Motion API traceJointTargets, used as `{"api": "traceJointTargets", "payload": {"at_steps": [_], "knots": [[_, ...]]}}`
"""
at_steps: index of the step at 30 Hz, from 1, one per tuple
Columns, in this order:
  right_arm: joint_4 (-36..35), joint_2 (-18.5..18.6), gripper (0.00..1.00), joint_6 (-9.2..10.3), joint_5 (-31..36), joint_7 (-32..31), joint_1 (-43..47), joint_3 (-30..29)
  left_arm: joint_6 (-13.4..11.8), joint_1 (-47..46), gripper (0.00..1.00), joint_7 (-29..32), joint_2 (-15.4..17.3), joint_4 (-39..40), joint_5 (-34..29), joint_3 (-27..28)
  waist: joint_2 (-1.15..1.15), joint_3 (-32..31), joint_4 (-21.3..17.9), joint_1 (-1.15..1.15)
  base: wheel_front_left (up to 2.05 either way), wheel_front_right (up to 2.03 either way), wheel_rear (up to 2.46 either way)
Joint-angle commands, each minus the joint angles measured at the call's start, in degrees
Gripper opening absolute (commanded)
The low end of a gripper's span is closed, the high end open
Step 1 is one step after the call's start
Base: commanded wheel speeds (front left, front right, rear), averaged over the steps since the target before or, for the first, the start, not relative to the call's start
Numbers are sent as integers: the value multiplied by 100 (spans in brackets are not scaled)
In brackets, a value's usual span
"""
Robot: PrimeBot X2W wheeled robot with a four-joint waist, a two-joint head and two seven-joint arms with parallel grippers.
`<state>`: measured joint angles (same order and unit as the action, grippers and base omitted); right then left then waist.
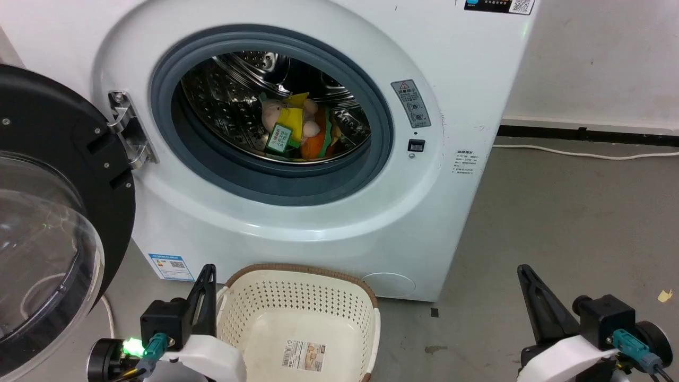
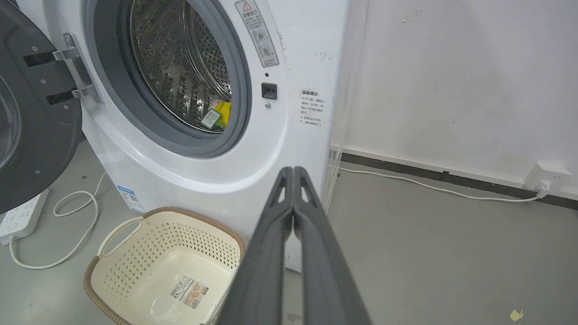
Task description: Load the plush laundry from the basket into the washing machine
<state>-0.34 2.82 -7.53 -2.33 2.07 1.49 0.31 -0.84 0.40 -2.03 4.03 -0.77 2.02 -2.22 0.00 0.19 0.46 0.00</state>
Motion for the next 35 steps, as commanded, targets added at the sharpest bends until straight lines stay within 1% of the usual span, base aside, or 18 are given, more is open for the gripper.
{"api": "traceJointTargets", "payload": {"at_steps": [1, 16, 35], "knots": [[24, 5, 0, 4, 63, -36, -98, -12, 25, -35, 0, 32, -39, 36, -74, 55, 0, -2, -4, 0, 0, 0, 0], [34, 6, 0, 4, 233, -207, -149, -31, 84, -40, 0, 203, -115, 77, -202, 222, 0, -19, -46, 0, 0, 0, 0], [34, 6, 0, 4, 233, -207, -149, -31, 84, -40, 0, 203, -115, 77, -202, 222, 0, -19, -46, 0, 0, 0, 0]]}}
